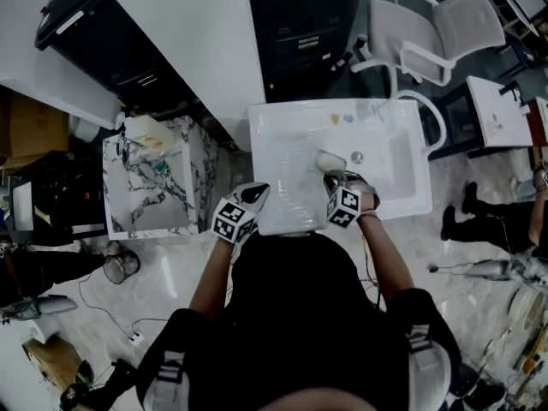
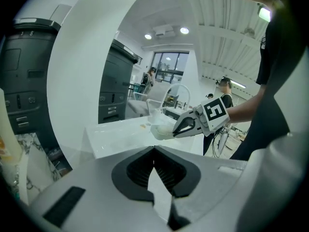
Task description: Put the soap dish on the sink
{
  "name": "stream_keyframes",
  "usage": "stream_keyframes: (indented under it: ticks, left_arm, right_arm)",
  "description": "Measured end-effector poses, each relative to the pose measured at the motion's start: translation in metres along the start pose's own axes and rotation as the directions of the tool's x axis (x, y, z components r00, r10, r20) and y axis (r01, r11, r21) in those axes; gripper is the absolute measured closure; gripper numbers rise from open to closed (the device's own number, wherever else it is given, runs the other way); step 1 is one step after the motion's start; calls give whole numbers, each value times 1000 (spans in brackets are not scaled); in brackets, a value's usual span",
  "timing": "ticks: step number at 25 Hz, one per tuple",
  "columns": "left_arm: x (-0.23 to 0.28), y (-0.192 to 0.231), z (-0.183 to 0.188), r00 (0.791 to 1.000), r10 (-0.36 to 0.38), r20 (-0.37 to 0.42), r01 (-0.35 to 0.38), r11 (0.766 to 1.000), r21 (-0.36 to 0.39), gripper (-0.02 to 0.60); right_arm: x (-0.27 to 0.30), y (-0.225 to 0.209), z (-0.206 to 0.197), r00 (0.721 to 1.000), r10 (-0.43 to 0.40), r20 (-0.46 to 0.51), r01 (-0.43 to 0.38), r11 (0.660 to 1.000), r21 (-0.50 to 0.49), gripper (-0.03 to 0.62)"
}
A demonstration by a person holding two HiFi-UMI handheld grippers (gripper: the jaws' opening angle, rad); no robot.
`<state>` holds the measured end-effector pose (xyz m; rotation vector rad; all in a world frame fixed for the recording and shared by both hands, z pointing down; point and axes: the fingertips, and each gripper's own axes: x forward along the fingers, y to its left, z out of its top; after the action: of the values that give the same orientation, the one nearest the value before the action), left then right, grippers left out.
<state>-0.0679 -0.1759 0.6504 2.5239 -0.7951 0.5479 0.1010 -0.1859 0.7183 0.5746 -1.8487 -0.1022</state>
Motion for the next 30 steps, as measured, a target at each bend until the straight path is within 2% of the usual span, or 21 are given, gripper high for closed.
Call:
stream_keyframes:
  ticks: [21, 30]
  left_arm:
    - [-25, 62, -19, 996, -90, -17, 91, 996, 19, 581]
    - [-20, 74, -7, 996, -88, -17, 88, 996, 28, 581]
  right_arm:
    - [39, -12, 58, 997, -64, -50, 61, 997, -56, 583]
    - [53, -18, 64, 998, -27, -50, 22, 996, -85, 583]
